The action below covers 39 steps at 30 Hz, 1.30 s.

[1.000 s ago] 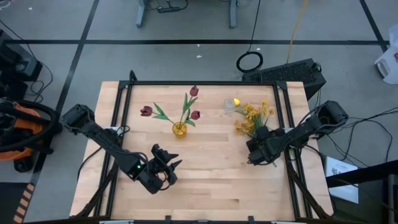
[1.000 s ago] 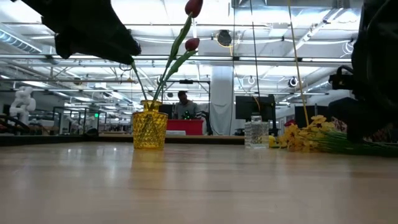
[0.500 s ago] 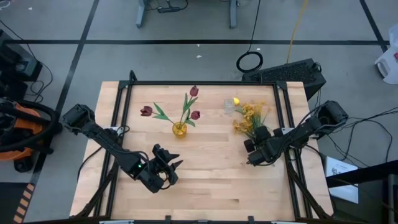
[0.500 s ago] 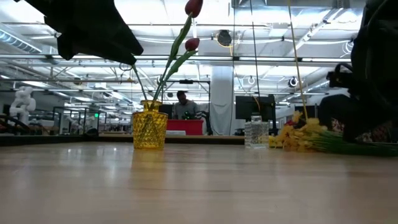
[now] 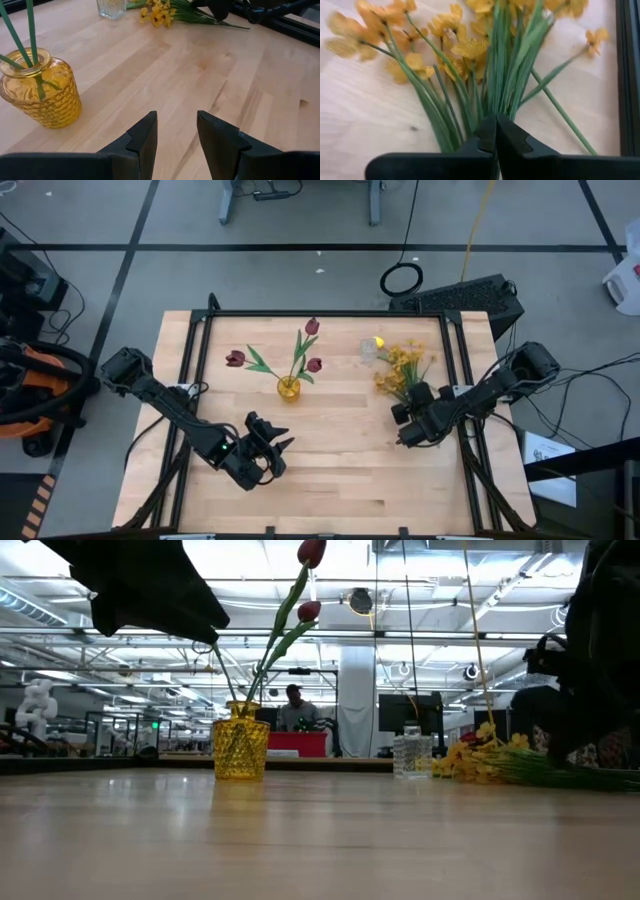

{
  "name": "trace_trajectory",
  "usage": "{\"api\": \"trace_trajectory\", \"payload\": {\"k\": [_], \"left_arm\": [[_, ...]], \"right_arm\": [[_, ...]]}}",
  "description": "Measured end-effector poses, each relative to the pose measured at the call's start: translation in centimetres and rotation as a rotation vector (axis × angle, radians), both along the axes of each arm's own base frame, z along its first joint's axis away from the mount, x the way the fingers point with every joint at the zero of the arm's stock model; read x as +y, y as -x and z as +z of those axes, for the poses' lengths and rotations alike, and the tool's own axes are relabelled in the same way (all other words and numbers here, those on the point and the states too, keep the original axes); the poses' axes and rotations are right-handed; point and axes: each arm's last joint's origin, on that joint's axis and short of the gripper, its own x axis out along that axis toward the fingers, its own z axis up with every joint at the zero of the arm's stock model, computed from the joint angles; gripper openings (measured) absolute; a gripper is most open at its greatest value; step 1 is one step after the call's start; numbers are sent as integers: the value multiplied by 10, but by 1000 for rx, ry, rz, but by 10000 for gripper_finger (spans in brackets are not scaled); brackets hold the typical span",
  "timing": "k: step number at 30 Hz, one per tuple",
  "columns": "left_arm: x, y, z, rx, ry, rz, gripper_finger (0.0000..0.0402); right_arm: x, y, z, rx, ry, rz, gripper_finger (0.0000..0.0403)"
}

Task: Sort flowers into vase by color
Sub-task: Put the yellow flowers into the transparent vase

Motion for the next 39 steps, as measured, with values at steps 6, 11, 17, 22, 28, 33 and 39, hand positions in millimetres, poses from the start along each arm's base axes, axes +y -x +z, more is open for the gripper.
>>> {"api": "trace_trajectory", "payload": {"k": [6,11,17,22,28,33,39], "left_arm": [[0,0,0,-2,1,-1,144],[-2,-3,3,-22,-8,-33,144],[-10,-11,11,-74,4,-147,144],[-13,-14,17,-117,4,-184,144],[-14,-15,18,-131,28,-192,144],[-14,-15,18,-130,29,-194,144],[-13,-16,18,-128,24,-193,144]], "right_arm": [[14,-7,21,-25,46,49,0],[29,-15,46,-67,97,114,0],[46,-24,80,-155,164,203,0],[56,-28,98,-157,121,236,0],[45,-18,77,-19,-20,94,4],[26,-3,43,-66,-36,-28,59],[8,5,20,-219,-29,-56,162]]}}
